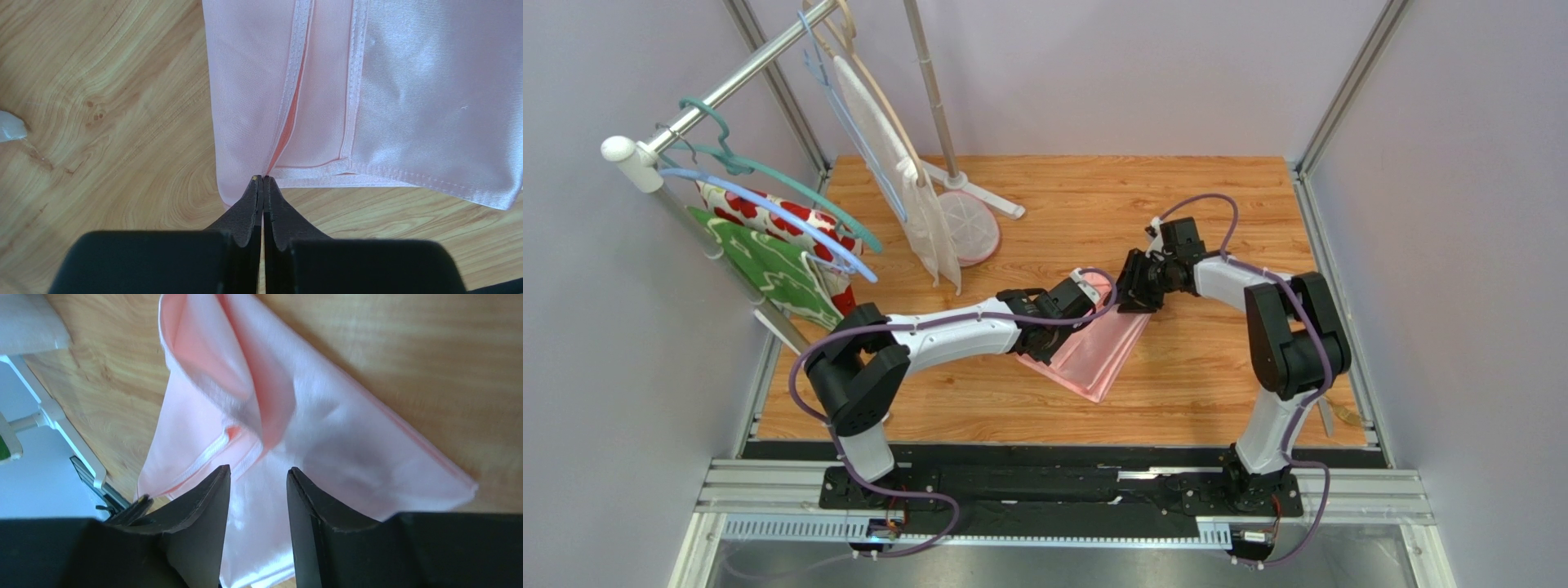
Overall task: Fold the napkin into a case and place the utensils inside
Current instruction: Smooth out the 2/3-rectangle-folded napkin at the center of the board.
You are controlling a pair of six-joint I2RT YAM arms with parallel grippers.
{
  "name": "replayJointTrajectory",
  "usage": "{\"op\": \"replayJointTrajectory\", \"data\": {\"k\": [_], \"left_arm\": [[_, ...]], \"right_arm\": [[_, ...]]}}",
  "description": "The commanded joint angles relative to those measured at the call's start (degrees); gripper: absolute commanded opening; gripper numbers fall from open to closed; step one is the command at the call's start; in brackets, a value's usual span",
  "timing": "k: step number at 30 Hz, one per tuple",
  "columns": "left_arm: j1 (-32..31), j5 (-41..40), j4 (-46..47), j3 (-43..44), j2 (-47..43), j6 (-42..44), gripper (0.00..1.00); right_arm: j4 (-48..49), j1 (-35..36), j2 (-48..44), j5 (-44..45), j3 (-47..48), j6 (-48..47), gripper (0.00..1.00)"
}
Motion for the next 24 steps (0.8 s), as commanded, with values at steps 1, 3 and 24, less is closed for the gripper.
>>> {"op": "replayJointTrajectory", "data": {"k": [1,3,24], "left_arm": [[-0.3,2.8,-0.2,3.2,-1.7,-1.2,0.0],[-0.4,5.4,0.1,3.6,-1.4,-2.1,0.0],[-0.5,23.2,6.9,4.3,2.4,-6.7,0.0]], "right_arm": [[-1.0,1.6,-8.1,-1.1,-4.1,-1.2,0.43],[1.7,3.0,-9.1,-3.0,-7.5,0.3,0.37],[14.9,8.6,-5.9,0.6,-20.3,7.3,0.0]]}}
